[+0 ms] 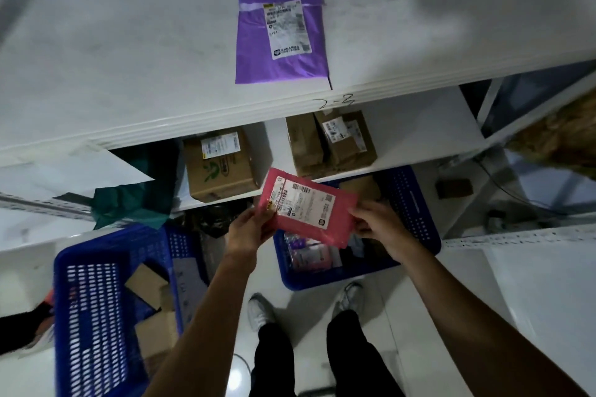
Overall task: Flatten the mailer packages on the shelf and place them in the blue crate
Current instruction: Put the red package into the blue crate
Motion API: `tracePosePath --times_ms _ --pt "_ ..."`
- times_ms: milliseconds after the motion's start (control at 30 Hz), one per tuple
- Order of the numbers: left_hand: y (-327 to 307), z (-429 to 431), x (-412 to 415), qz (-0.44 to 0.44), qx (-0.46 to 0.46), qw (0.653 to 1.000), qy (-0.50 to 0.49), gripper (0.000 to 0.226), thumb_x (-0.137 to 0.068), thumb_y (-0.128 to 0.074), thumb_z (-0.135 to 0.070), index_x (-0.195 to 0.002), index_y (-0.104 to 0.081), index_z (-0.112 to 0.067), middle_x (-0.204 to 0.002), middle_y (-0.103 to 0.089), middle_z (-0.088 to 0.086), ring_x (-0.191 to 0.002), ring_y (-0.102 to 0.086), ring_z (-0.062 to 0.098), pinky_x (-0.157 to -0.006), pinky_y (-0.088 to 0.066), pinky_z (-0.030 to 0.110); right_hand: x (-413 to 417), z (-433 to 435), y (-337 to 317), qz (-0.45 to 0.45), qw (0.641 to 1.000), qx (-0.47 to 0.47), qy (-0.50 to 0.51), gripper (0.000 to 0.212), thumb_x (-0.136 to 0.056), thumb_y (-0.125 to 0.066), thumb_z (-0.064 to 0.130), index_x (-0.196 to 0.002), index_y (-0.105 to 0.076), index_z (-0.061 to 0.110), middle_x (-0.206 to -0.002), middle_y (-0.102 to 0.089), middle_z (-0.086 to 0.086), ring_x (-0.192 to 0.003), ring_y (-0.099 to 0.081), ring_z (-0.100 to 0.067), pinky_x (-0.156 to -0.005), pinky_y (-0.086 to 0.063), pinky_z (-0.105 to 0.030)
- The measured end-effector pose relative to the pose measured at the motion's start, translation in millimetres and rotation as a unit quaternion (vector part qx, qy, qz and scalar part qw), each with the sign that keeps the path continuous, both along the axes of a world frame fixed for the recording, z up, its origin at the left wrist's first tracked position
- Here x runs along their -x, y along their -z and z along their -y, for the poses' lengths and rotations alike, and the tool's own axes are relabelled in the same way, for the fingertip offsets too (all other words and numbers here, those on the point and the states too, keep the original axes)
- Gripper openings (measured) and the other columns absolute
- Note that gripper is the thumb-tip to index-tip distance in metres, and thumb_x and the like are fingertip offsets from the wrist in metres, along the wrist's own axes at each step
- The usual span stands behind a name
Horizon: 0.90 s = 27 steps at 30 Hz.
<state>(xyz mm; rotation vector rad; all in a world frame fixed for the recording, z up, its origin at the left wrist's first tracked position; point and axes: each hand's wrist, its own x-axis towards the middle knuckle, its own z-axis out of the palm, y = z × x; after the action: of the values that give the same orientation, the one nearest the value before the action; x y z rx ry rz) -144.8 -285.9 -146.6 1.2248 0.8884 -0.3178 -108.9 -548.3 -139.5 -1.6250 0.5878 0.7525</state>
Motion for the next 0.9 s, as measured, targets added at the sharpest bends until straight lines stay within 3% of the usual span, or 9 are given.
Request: tracePosePath --times_ms 100,200,300,367,433,533,600,700,900 --pt "28.2 15.5 7.3 -0.032 0.016 0.999 0.013 0.023 -0.092 -0.069 -0.013 -0.113 -0.066 -0.005 -0.102 -0.077 0.01 -0.087 -0.075 0.021 -0.073 -0.059 0.03 9.0 10.4 30.0 -0.028 0.999 -0.003 -0.028 0.009 -0.097 -0.064 0.018 -0.104 -0.07 0.019 -0.086 -0.076 0.0 -0.073 -0.072 -0.011 -0.069 -0.056 -0.029" --pt "61.1 30.5 16.8 -0.083 0.008 0.996 0.041 0.02 -0.091 -0.068 -0.006 -0.11 -0.065 -0.002 -0.107 -0.075 0.018 -0.091 -0.073 0.027 -0.078 -0.06 0.035 11.7 21.2 64.4 -0.045 0.998 0.035 -0.04 0.013 -0.098 -0.06 0.009 -0.096 -0.067 0.02 -0.099 -0.073 -0.006 -0.084 -0.07 -0.019 -0.069 -0.057 -0.031" --pt "92.4 43.2 21.8 -0.112 0.001 0.992 0.065 0.01 -0.091 -0.065 0.0 -0.095 -0.068 -0.009 -0.094 -0.075 0.014 -0.084 -0.072 0.025 -0.069 -0.061 0.029 11.0 34.7 102.0 -0.064 0.994 0.074 -0.045 0.016 -0.097 -0.057 0.004 -0.09 -0.064 0.017 -0.102 -0.07 -0.016 -0.083 -0.067 -0.023 -0.069 -0.055 -0.033" --pt "117.8 49.5 21.5 -0.112 -0.017 0.99 0.082 0.019 -0.095 -0.06 0.002 -0.087 -0.068 -0.013 -0.083 -0.072 0.008 -0.075 -0.07 0.021 -0.063 -0.06 0.025 12.0 44.9 131.2 -0.083 0.991 0.089 -0.058 0.014 -0.096 -0.057 0.002 -0.092 -0.064 0.014 -0.104 -0.07 -0.019 -0.086 -0.068 -0.029 -0.071 -0.057 -0.036" --pt "150.2 55.2 21.4 -0.119 -0.04 0.986 0.111 0.022 -0.097 -0.056 0.003 -0.086 -0.068 -0.013 -0.084 -0.071 0.01 -0.076 -0.07 0.023 -0.07 -0.061 0.031 14.2 57.9 164.5 -0.099 0.987 0.103 -0.073 0.009 -0.095 -0.059 0.002 -0.095 -0.066 0.009 -0.106 -0.071 -0.024 -0.097 -0.069 -0.04 -0.081 -0.057 -0.045" --pt "200.4 64.4 26.0 -0.118 -0.122 0.964 0.206 0.021 -0.096 -0.062 -0.009 -0.082 -0.071 -0.021 -0.083 -0.074 0.002 -0.081 -0.071 0.019 -0.087 -0.059 0.04 19.7 72.2 210.2 -0.116 0.983 0.118 -0.084 0.008 -0.095 -0.058 -0.001 -0.095 -0.065 0.004 -0.106 -0.071 -0.027 -0.099 -0.069 -0.042 -0.075 -0.055 -0.039" --pt "235.7 72.7 31.2 -0.118 -0.184 0.935 0.281 0.021 -0.098 -0.061 -0.029 -0.086 -0.074 -0.019 -0.082 -0.074 -0.004 -0.081 -0.071 0.019 -0.082 -0.058 0.036 23.2 80.3 241.9 -0.121 0.98 0.124 -0.094 0.01 -0.095 -0.058 0.0 -0.091 -0.065 0.006 -0.102 -0.071 -0.023 -0.091 -0.069 -0.035 -0.07 -0.054 -0.037" --pt "278.8 77.2 40.6 -0.138 -0.249 0.893 0.348 0.041 -0.096 -0.048 -0.053 -0.096 -0.07 -0.019 -0.094 -0.075 0.0 -0.085 -0.073 0.022 -0.079 -0.061 0.039 30.1 88.1 284.2 -0.121 0.971 0.147 -0.141 0.008 -0.093 -0.063 0.014 -0.09 -0.071 0.014 -0.095 -0.075 -0.012 -0.091 -0.071 -0.031 -0.085 -0.055 -0.049" --pt "341.6 77.4 47.3 -0.137 -0.316 0.86 0.378 0.041 -0.102 -0.048 -0.048 -0.083 -0.066 -0.016 -0.083 -0.073 0.003 -0.074 -0.07 0.022 -0.07 -0.06 0.036 28.2 79.2 352.5 -0.118 0.969 0.164 -0.143 0.014 -0.091 -0.061 0.01 -0.079 -0.068 0.008 -0.086 -0.074 -0.019 -0.087 -0.071 -0.038 -0.086 -0.055 -0.055"
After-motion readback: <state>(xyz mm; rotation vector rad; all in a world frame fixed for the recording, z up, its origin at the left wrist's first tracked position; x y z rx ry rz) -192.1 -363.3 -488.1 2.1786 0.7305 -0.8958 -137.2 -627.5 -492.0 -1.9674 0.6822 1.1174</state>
